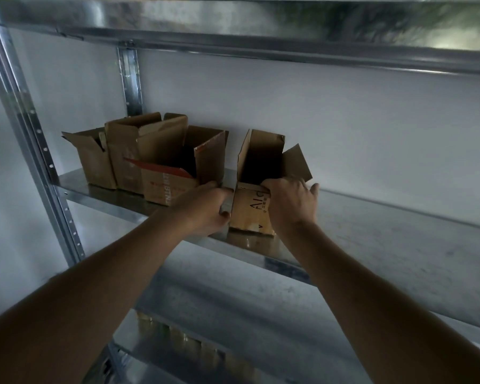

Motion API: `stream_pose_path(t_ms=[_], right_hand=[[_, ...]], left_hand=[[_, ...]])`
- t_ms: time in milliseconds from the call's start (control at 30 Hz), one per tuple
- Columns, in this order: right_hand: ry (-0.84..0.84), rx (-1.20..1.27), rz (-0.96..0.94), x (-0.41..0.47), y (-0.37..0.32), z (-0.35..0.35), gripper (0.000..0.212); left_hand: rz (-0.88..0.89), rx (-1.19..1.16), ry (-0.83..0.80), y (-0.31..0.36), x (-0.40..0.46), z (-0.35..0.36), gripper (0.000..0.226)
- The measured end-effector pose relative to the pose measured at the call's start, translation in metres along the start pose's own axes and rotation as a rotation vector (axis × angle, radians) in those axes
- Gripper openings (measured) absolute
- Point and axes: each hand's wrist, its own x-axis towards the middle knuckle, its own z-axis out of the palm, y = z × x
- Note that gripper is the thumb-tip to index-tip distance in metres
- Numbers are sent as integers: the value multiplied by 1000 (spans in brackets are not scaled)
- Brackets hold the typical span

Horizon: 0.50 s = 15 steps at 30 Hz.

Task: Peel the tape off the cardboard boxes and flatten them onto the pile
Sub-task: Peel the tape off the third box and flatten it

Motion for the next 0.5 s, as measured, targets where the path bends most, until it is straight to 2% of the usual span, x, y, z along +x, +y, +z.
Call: stream_pose_path(t_ms=[133,233,500], right_hand=[[68,-226,-18,-4,9,-15,43],[54,-343,-26,-14,19,-31,38],[56,-382,66,-51,64,-69,40]], left_hand=[[20,47,-10,6,2,-9,50],[59,65,-16,18,4,-11,51],[194,125,-39,78,21,-3,60]])
